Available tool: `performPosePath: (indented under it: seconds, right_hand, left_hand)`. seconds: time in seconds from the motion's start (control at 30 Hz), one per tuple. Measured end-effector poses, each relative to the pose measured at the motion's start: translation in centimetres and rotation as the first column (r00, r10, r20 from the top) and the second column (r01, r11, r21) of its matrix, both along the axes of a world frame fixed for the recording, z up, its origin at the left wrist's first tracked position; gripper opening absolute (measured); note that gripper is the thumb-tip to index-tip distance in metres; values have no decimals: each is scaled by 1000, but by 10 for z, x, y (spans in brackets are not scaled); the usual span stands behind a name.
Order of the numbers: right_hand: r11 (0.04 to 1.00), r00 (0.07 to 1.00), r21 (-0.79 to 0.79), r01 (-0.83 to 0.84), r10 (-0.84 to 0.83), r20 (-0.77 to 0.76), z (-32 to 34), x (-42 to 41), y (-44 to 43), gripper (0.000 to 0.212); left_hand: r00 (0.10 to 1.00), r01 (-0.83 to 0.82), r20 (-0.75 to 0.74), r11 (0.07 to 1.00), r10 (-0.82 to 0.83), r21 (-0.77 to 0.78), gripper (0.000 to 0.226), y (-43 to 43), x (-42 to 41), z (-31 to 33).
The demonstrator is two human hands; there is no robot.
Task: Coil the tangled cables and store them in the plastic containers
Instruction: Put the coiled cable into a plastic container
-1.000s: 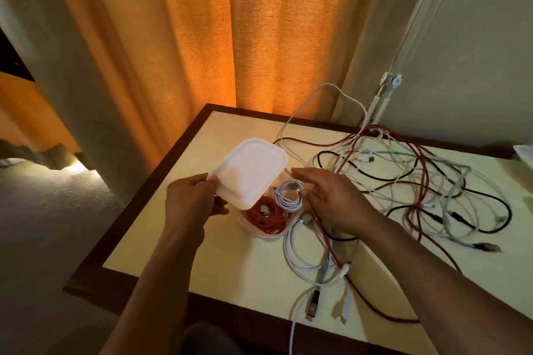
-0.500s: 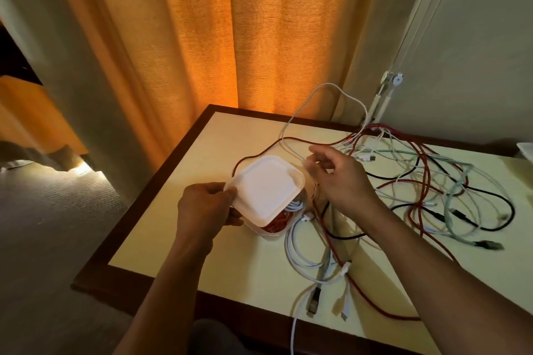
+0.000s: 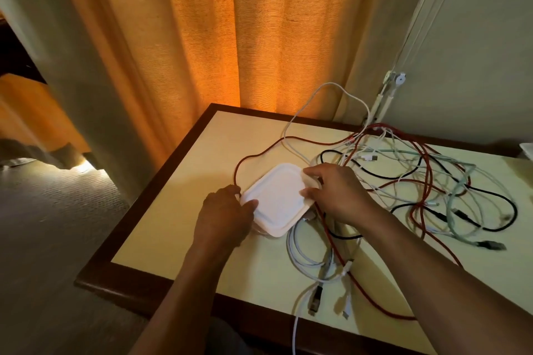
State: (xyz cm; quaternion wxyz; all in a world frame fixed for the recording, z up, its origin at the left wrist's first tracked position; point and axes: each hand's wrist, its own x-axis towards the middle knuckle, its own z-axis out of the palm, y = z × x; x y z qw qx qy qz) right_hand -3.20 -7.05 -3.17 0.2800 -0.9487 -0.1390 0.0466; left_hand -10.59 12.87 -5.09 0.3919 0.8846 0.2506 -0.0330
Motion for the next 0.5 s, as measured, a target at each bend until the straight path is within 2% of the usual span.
performPosePath:
  seconds: [0.1, 0.2, 0.33, 0.5]
  right_hand:
    - [1000, 999, 3, 14, -14, -47, -1, 4, 3, 51]
    - [1000, 998, -16, 17, -18, -68, 2, 10, 6, 51]
    - [999, 992, -34, 13, -17, -127, 6, 15, 9, 43]
    - [1000, 983, -8, 7, -8, -183, 2, 12, 12, 45]
  left_hand:
    - [995, -77, -72, 975, 63, -210, 28, 0, 3, -1]
    - [993, -115, -52, 955, 105, -272, 25, 3, 9, -1]
    - [991, -122, 24, 963, 131, -241, 21, 9, 14, -4]
    - [981, -156, 119, 988, 156, -4, 16, 0, 25, -18]
